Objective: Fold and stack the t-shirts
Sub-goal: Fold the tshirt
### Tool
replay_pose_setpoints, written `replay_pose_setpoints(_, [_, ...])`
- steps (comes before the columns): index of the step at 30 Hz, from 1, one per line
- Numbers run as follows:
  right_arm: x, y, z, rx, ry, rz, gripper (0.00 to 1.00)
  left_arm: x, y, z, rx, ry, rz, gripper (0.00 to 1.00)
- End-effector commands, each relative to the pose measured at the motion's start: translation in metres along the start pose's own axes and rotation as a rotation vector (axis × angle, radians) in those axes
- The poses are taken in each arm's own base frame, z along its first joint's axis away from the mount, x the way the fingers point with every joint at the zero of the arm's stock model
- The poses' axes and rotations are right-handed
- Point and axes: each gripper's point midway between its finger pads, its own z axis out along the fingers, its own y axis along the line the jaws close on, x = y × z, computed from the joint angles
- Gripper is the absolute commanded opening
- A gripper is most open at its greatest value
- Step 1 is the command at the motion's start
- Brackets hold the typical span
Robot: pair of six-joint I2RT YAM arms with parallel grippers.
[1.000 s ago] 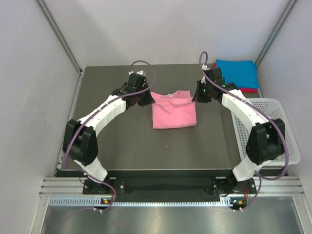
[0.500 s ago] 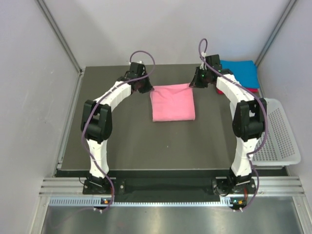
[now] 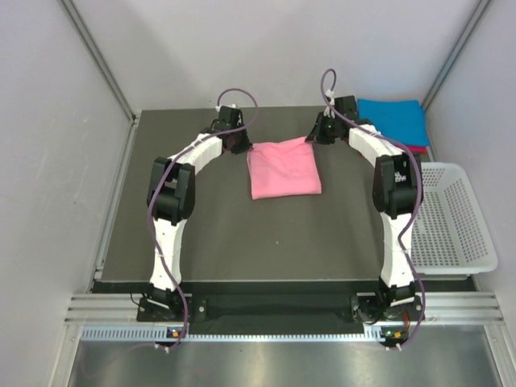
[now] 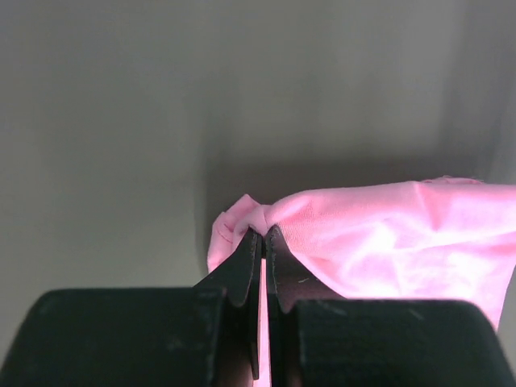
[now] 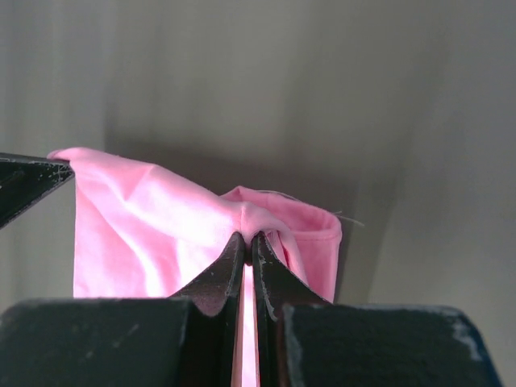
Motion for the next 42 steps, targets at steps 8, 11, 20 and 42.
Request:
replay_pose_setpoints(8, [-0.051, 0.011, 0.017, -0.094, -0.16, -0.065, 0.12, -0.053, 0.016, -0.001, -0.086, -0.145, 0.007, 0.0])
replay_pose_setpoints(11, [-0.054, 0.007, 0.013, -0.074, -0.14, -0.077, 0.24, -0.054, 0.035, 0.002, -0.137, -0.14, -0.009, 0.12])
replay_pose_setpoints(20, [0.002, 0.015, -0.04, -0.092, 0.026, -0.119, 0.54, -0.053, 0.008, -0.045, -0.053, -0.085, 0.108, 0.33])
replay_pose_setpoints(42, [0.127, -0.007, -0.059, -0.055, 0.163, -0.064, 0.14, 0.109, 0.024, -0.055, 0.105, 0.246, 0.005, 0.19])
